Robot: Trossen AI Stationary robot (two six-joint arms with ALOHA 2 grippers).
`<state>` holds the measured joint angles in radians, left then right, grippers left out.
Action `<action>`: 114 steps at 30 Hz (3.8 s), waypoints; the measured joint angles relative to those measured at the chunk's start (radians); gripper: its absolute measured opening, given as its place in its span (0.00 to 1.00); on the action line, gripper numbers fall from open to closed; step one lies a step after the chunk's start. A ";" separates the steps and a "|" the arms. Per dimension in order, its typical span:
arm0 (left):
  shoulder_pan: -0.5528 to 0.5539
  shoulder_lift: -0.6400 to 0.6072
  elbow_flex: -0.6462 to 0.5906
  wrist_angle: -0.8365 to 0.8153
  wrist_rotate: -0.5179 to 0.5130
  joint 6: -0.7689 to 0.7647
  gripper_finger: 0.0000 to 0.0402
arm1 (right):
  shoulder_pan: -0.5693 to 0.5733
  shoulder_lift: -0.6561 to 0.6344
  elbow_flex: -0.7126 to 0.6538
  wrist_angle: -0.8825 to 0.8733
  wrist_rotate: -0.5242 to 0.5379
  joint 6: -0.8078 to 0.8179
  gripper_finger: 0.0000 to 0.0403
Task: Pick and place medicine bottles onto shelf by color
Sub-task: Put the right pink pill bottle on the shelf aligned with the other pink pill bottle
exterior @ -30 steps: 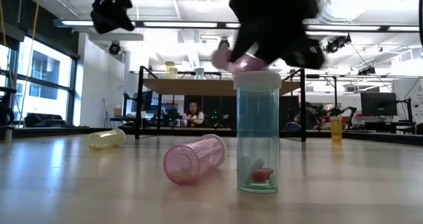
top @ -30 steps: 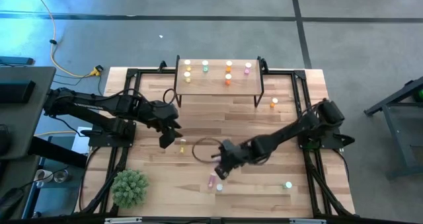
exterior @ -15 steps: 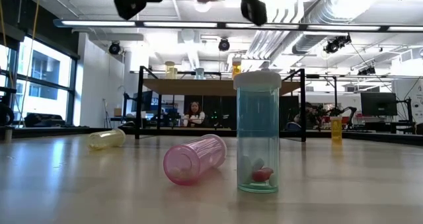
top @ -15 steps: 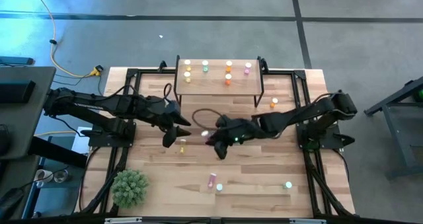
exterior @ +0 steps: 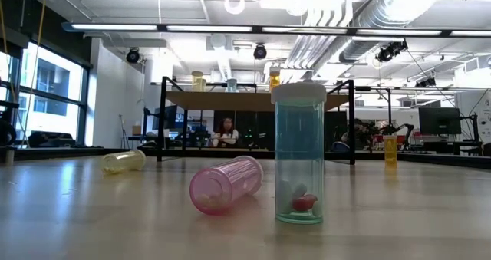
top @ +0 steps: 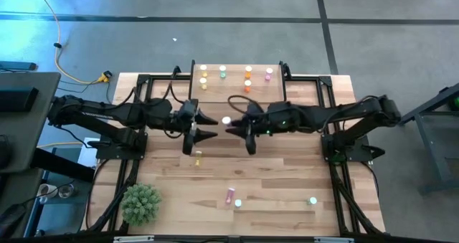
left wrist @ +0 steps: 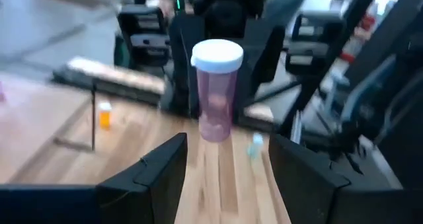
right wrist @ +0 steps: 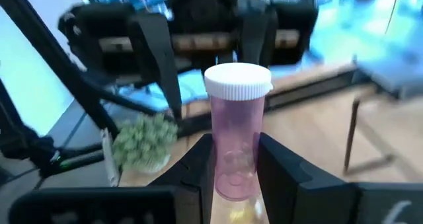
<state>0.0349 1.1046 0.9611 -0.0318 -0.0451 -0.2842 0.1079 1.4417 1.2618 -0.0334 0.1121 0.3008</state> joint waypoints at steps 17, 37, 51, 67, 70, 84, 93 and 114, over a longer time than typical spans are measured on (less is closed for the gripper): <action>0.130 0.008 0.000 0.143 0.028 0.000 0.51 | -0.093 -0.008 0.002 0.101 -0.089 -0.124 0.20; 0.143 0.008 0.001 0.137 0.060 0.026 0.50 | -0.095 0.060 0.000 0.228 -0.094 -0.119 0.20; 0.143 0.012 0.001 0.166 0.069 0.026 0.35 | -0.096 0.076 0.001 0.240 -0.107 -0.094 0.20; 0.139 0.043 0.002 0.171 0.074 0.034 0.22 | -0.096 0.076 0.000 0.232 -0.107 -0.092 0.22; 0.139 0.043 0.002 0.170 0.074 0.034 0.22 | -0.096 0.076 0.000 0.232 -0.107 -0.092 0.22; 0.143 0.047 0.002 0.159 0.048 0.069 0.22 | -0.114 0.076 0.000 0.194 -0.091 -0.047 0.34; 0.143 0.048 0.000 0.156 -0.025 0.120 0.21 | -0.148 0.057 0.001 0.110 -0.094 0.005 0.45; 0.228 0.070 0.000 0.096 -0.102 0.209 0.21 | -0.327 -0.112 0.001 -0.076 -0.089 -0.237 0.45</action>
<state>0.2630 1.1744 0.9611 0.0643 -0.1467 -0.0755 -0.2186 1.3296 1.2629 -0.1098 0.0233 0.0643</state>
